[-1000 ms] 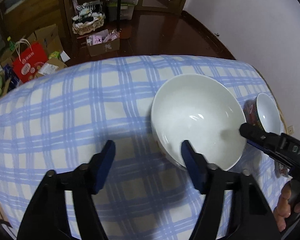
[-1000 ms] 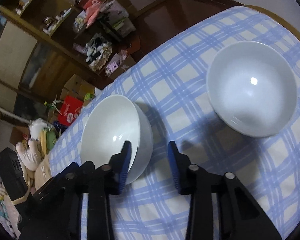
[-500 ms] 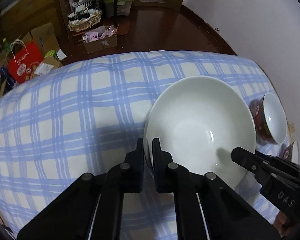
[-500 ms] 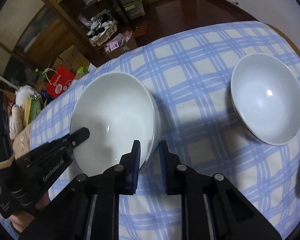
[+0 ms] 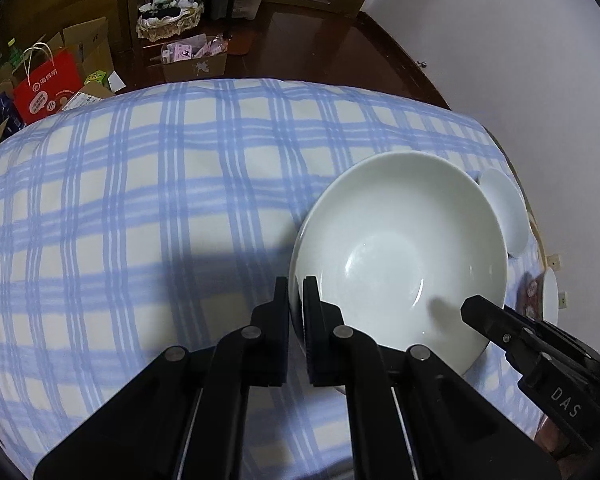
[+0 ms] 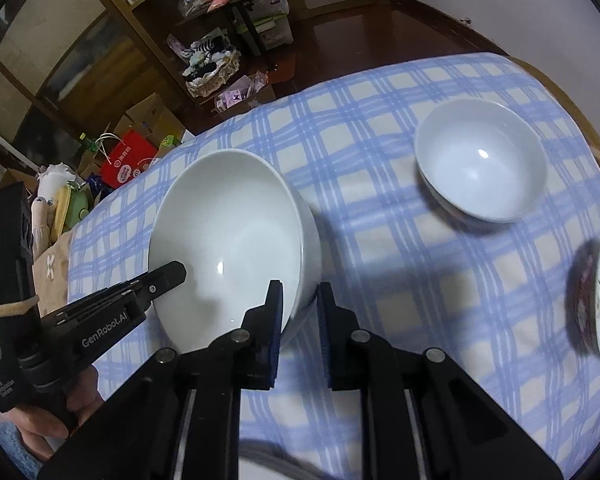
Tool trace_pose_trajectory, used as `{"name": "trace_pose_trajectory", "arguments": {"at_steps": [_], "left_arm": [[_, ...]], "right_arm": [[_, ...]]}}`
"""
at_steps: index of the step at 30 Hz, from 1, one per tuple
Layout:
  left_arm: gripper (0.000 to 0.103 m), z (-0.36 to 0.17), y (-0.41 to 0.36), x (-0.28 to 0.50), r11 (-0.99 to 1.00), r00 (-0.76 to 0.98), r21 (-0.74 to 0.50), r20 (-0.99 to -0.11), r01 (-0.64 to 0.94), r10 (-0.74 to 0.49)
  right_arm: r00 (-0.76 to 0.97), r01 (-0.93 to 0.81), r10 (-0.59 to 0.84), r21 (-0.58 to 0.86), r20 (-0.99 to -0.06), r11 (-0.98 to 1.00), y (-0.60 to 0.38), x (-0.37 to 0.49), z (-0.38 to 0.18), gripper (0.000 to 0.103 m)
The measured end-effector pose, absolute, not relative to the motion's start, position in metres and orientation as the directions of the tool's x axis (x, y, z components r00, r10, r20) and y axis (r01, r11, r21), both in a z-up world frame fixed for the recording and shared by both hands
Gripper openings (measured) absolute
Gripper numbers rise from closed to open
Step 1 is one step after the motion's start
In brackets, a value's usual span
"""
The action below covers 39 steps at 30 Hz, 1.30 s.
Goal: Organize plates and bowls
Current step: 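Lift the large white bowl with both tools and carry it toward the plate stack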
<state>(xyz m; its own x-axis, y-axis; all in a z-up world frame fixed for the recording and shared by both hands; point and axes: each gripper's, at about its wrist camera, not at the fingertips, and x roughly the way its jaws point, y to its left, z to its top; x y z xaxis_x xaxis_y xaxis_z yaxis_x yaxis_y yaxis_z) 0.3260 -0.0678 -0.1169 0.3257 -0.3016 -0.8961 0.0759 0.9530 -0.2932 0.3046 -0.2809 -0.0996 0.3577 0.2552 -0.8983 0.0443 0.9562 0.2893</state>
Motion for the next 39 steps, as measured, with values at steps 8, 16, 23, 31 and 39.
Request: {"name": "trace_pose_trajectory", "arguments": {"at_steps": [8,16,23,31,39], "left_arm": [[0.007,-0.092,-0.09,0.29,0.944,0.327,-0.292,-0.887,0.151,-0.327],[0.007,-0.077,-0.115,0.263,0.929,0.317,-0.314,-0.877,0.195,-0.362],[0.007,-0.074,-0.138,0.238,0.935,0.319,-0.285,-0.884,0.211,-0.342],[0.007,-0.082,-0.15,0.223,0.929,0.301,-0.291,-0.886,0.23,-0.352],[0.007,-0.096,-0.167,0.217,0.928,0.274,-0.281,-0.898,0.246,-0.345]], "right_arm": [[0.394,0.069,0.224,0.272,-0.891,0.96,-0.301,0.259,-0.078,0.017],[0.43,0.108,0.193,0.263,-0.882,0.959,-0.326,0.223,-0.057,0.017],[0.435,0.151,0.193,0.283,-0.88,0.947,-0.344,0.194,-0.058,0.017],[0.45,0.204,0.212,0.331,-0.868,0.921,-0.362,0.17,-0.068,0.017],[0.465,0.247,0.185,0.327,-0.866,0.912,-0.375,0.161,-0.074,0.018]]}}
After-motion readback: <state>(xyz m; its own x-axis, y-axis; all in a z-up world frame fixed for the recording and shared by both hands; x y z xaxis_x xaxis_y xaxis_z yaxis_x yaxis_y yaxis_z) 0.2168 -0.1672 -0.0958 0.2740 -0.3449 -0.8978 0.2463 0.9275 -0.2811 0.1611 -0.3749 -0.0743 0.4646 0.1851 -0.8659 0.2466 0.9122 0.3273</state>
